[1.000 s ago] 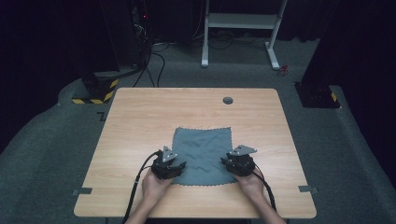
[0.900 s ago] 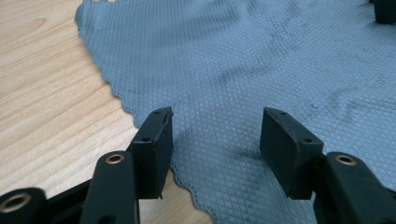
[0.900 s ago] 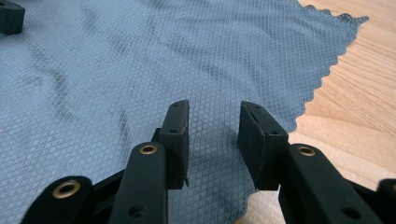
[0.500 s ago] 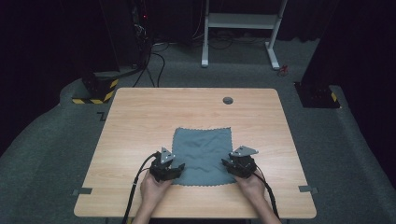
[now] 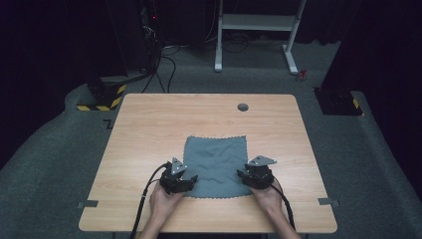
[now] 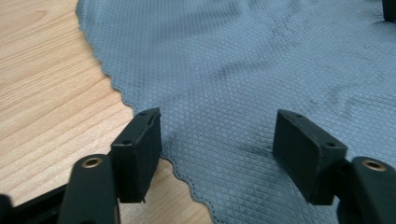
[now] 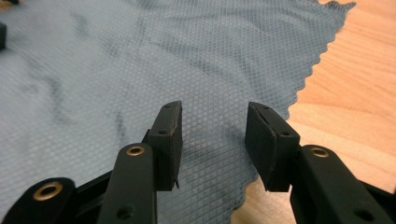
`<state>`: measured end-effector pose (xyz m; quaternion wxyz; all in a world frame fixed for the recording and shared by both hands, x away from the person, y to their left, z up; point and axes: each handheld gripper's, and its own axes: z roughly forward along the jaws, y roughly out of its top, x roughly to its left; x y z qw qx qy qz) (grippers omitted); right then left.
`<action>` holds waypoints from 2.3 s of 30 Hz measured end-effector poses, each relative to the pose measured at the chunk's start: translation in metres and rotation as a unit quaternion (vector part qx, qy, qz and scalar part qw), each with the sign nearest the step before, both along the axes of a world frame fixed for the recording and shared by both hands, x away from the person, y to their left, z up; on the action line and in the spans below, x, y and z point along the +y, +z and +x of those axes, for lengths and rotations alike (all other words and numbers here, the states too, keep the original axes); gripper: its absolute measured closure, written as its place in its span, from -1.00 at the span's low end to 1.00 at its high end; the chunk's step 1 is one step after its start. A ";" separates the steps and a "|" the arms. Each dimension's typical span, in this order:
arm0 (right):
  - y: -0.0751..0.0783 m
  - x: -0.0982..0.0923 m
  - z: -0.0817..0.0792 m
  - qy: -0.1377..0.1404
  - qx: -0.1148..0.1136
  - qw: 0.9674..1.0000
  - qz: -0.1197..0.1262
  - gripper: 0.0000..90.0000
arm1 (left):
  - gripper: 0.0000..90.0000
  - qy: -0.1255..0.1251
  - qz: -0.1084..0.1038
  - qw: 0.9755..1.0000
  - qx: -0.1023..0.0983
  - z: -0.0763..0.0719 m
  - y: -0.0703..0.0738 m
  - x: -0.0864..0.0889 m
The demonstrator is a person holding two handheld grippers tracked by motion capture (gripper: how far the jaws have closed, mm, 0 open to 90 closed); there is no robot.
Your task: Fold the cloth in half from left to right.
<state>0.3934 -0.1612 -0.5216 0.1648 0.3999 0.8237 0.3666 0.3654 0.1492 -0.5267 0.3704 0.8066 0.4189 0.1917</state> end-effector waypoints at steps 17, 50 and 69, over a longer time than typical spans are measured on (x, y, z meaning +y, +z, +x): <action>0.015 0.052 -0.025 0.103 -0.025 0.994 0.009 0.49 | -0.13 0.021 -0.011 1.000 0.014 0.032 0.014 0.015; -0.003 0.159 -0.061 0.250 -0.023 0.968 -0.015 0.45 | 0.14 0.117 0.026 0.992 0.046 0.138 0.012 0.013; -0.002 0.163 -0.064 0.246 -0.029 0.968 -0.025 0.60 | 0.47 0.100 0.013 0.994 0.033 0.144 0.009 0.016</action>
